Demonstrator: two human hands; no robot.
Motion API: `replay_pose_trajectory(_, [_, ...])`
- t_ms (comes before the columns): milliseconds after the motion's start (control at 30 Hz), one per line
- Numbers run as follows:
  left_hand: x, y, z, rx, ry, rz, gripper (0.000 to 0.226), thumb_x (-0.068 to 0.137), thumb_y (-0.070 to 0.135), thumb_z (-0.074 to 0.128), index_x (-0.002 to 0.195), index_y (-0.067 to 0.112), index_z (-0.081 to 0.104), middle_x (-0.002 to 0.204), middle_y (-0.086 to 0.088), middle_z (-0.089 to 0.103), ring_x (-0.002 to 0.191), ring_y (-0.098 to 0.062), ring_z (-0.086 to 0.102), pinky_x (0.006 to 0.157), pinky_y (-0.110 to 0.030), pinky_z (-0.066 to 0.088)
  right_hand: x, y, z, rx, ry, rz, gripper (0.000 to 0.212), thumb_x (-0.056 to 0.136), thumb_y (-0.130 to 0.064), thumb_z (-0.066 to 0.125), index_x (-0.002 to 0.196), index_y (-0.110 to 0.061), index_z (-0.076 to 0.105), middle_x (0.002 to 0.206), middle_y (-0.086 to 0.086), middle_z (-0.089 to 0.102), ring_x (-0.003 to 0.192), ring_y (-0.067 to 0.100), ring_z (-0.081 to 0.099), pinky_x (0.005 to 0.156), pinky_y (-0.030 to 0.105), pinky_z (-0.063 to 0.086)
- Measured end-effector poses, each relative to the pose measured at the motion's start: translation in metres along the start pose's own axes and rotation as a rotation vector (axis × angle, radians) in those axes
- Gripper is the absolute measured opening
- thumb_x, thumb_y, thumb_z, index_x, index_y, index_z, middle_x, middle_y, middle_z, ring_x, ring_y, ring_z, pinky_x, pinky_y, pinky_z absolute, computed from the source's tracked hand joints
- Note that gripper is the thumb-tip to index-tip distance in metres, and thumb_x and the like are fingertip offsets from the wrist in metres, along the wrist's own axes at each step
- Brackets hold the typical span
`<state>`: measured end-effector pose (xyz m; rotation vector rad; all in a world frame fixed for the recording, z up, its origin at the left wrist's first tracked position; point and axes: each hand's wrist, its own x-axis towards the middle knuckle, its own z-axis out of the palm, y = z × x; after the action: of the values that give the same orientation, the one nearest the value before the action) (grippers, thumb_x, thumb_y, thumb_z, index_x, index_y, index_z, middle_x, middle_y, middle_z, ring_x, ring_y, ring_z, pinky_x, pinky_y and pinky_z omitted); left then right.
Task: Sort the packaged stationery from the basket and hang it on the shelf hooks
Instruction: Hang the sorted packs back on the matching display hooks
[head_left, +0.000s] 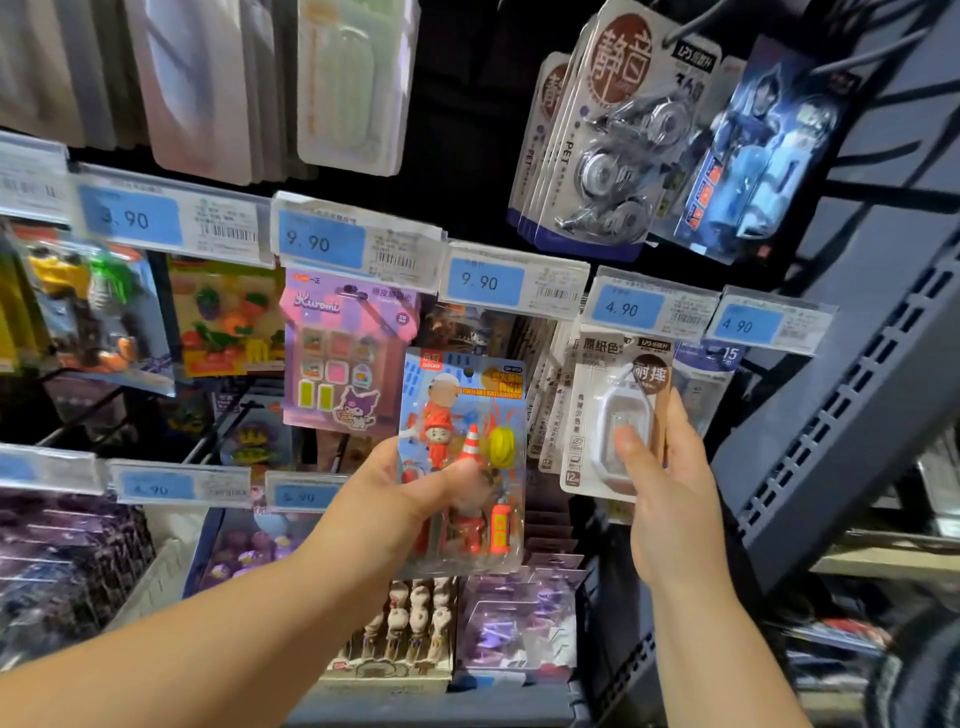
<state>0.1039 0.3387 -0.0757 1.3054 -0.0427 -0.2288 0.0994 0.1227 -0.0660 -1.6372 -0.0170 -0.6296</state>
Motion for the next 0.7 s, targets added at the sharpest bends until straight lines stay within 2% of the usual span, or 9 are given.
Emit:
replay_pose_trajectory(67, [0.0,0.001,0.0,-0.02,-0.003,-0.003,0.038,0.078,0.026,0.073,0.114,0.025,0.061,0.099,0.001,0.076,0.085,-0.014,0.073,0.056,-0.025,0.055,0.001,-0.004,0.002,-0.006,0.016,0.021,0.064,0.093,-0.022,0.059,0.149,-0.034,0.03,0.108,-0.054,0.049,0.104,-0.027,0.048,0.101,0.021,0.038])
replay_pose_trajectory(133, [-0.001,0.003,-0.001,-0.013,-0.005,0.0,0.047,0.07,0.031,0.073,0.116,0.026,0.06,0.099,0.003,0.076,0.088,-0.015,0.073,0.066,-0.031,0.056,0.002,-0.006,0.004,-0.018,0.029,0.042,0.063,0.095,-0.02,0.056,0.15,-0.033,0.027,0.092,-0.062,0.044,0.091,-0.036,0.044,0.087,0.012,0.037])
replay_pose_trajectory(233, [-0.001,0.002,-0.002,-0.014,0.001,-0.001,0.053,0.065,0.034,0.073,0.116,0.027,0.06,0.101,0.002,0.075,0.094,-0.019,0.072,0.082,-0.042,0.054,0.001,-0.004,0.003,-0.016,0.048,0.053,0.062,0.095,-0.021,0.056,0.15,-0.032,0.03,0.096,-0.061,0.044,0.094,-0.036,0.043,0.084,0.009,0.034])
replay_pose_trajectory(367, [-0.002,0.001,-0.003,-0.022,0.001,-0.005,0.054,0.065,0.033,0.073,0.117,0.026,0.06,0.102,0.0,0.075,0.096,-0.022,0.072,0.087,-0.046,0.053,-0.002,-0.002,0.001,-0.016,0.051,0.05,0.056,0.095,-0.02,0.056,0.144,-0.036,0.035,0.094,-0.059,0.047,0.094,-0.034,0.045,0.077,0.001,0.039])
replay_pose_trajectory(433, [-0.002,0.0,-0.003,-0.023,0.0,-0.004,0.053,0.066,0.033,0.073,0.117,0.026,0.059,0.102,0.001,0.075,0.095,-0.022,0.072,0.085,-0.045,0.054,0.002,-0.001,0.0,-0.014,0.048,0.056,0.058,0.094,-0.022,0.057,0.145,-0.035,0.034,0.099,-0.057,0.048,0.097,-0.031,0.046,0.088,0.007,0.04])
replay_pose_trajectory(533, [-0.001,0.0,-0.002,-0.031,-0.003,-0.001,0.049,0.07,0.031,0.072,0.117,0.025,0.059,0.1,0.001,0.076,0.091,-0.019,0.073,0.076,-0.038,0.054,0.01,0.001,0.002,-0.05,0.055,0.064,0.063,0.094,-0.027,0.059,0.149,-0.032,0.03,0.122,-0.045,0.04,0.114,-0.02,0.042,0.108,0.026,0.034])
replay_pose_trajectory(600, [-0.002,-0.001,0.0,-0.041,-0.008,0.002,0.045,0.073,0.028,0.072,0.116,0.025,0.059,0.099,0.001,0.076,0.088,-0.017,0.073,0.068,-0.033,0.055,0.015,0.004,0.004,-0.081,0.071,0.06,0.063,0.093,-0.03,0.06,0.149,-0.03,0.03,0.135,-0.031,0.038,0.124,-0.008,0.04,0.109,0.03,0.034])
replay_pose_trajectory(700, [-0.005,-0.004,-0.002,-0.031,-0.017,-0.005,0.05,0.068,0.032,0.073,0.115,0.025,0.059,0.098,0.003,0.076,0.088,-0.016,0.073,0.075,-0.036,0.055,0.016,0.008,0.008,-0.147,0.094,0.076,0.064,0.092,-0.032,0.062,0.149,-0.029,0.032,0.141,-0.017,0.038,0.121,-0.005,0.039,0.101,0.023,0.033])
